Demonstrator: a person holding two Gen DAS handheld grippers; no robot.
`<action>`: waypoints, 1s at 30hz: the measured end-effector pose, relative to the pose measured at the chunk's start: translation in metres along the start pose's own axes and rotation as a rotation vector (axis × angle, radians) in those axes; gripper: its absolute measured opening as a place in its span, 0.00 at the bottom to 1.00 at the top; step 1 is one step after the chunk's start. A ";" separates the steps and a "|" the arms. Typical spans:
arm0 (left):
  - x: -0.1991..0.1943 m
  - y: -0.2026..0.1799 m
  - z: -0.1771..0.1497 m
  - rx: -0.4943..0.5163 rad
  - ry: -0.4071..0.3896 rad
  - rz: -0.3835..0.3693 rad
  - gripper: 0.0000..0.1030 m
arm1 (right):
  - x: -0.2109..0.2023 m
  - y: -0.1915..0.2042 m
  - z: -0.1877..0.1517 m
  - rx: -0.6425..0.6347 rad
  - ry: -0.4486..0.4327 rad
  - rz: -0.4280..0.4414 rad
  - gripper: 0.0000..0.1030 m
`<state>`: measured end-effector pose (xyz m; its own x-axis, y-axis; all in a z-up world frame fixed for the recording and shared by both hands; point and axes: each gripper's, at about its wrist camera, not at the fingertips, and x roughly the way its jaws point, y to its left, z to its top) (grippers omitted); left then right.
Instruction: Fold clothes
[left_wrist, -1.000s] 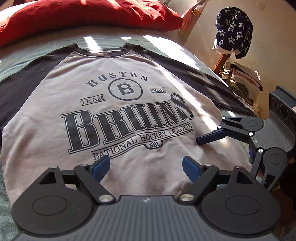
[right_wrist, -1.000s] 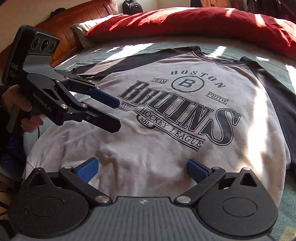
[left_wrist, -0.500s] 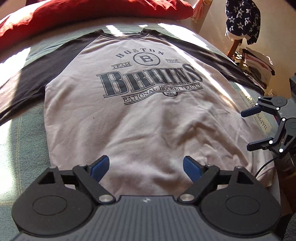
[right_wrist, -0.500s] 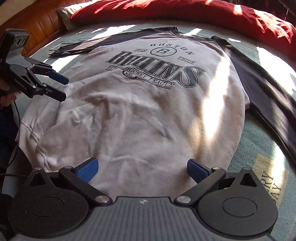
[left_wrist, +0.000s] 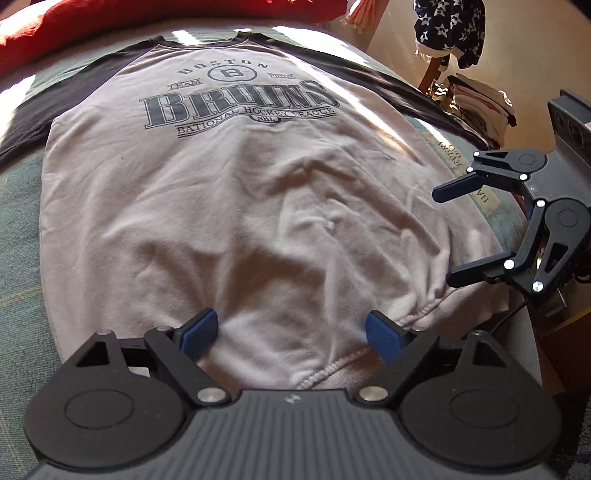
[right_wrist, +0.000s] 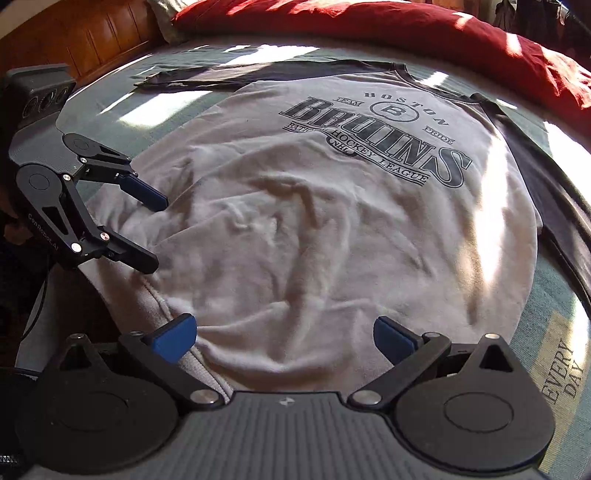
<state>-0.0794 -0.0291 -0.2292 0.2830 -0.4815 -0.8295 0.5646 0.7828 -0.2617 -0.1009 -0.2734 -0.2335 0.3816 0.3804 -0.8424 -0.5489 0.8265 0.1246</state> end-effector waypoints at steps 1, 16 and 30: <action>-0.003 0.001 -0.004 -0.011 -0.002 -0.002 0.85 | 0.004 0.002 -0.003 -0.004 0.012 -0.005 1.00; -0.029 -0.008 -0.029 -0.017 -0.012 0.065 0.87 | 0.018 0.008 -0.019 0.017 0.004 -0.066 1.00; -0.021 -0.007 -0.047 -0.085 -0.026 0.052 0.87 | 0.020 0.009 -0.027 0.047 -0.054 -0.090 1.00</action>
<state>-0.1258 -0.0057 -0.2329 0.3309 -0.4481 -0.8305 0.4812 0.8372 -0.2600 -0.1184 -0.2696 -0.2637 0.4681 0.3240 -0.8222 -0.4757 0.8765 0.0746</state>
